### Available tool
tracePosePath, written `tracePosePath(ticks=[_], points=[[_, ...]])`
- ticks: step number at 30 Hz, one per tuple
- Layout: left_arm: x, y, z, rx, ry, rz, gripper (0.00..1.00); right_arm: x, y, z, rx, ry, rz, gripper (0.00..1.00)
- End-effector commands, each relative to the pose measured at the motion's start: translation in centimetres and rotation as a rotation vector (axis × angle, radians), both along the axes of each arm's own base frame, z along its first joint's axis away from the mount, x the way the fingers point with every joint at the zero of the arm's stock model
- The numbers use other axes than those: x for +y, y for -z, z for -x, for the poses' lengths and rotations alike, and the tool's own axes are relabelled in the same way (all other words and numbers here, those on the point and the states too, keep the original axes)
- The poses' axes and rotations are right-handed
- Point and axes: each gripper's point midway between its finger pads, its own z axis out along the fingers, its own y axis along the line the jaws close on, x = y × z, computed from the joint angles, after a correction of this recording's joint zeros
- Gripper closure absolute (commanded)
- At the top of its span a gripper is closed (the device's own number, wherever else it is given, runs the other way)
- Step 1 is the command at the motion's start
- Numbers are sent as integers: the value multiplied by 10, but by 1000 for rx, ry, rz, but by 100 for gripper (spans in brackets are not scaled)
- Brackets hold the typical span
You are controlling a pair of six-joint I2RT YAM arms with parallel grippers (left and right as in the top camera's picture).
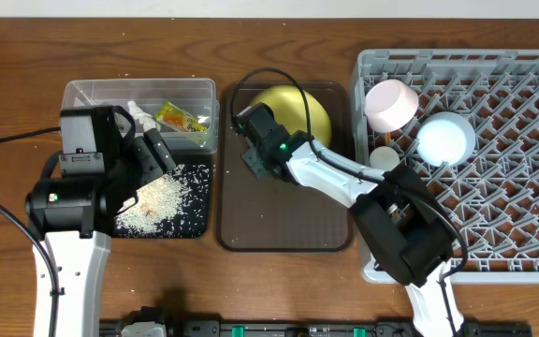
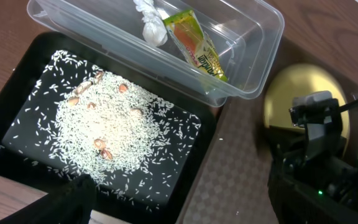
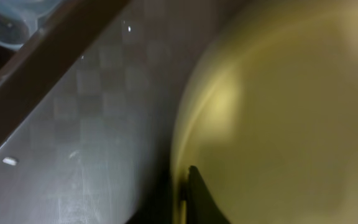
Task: Sort waste into correct bins and load items into the dishwasher rack
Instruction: 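Move right gripper back to the yellow plate and grasp its edge, then lift the yellow plate with right gripper and stand it in the rack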
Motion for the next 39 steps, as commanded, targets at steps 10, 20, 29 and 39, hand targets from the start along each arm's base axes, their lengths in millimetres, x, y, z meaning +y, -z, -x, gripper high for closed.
tracePosePath(ticks=[10, 20, 29, 39], points=[[1, 1, 0, 4, -4, 3, 9, 12, -129, 36, 42, -45, -294, 99], [1, 1, 0, 4, -4, 3, 9, -89, -319, 78, -43, 29, -663, 99], [1, 1, 0, 4, -4, 3, 9, -216, -338, 113, 21, 377, -744, 99], [1, 1, 0, 4, -4, 3, 9, -259, -340, 111, 80, 383, -1040, 99]])
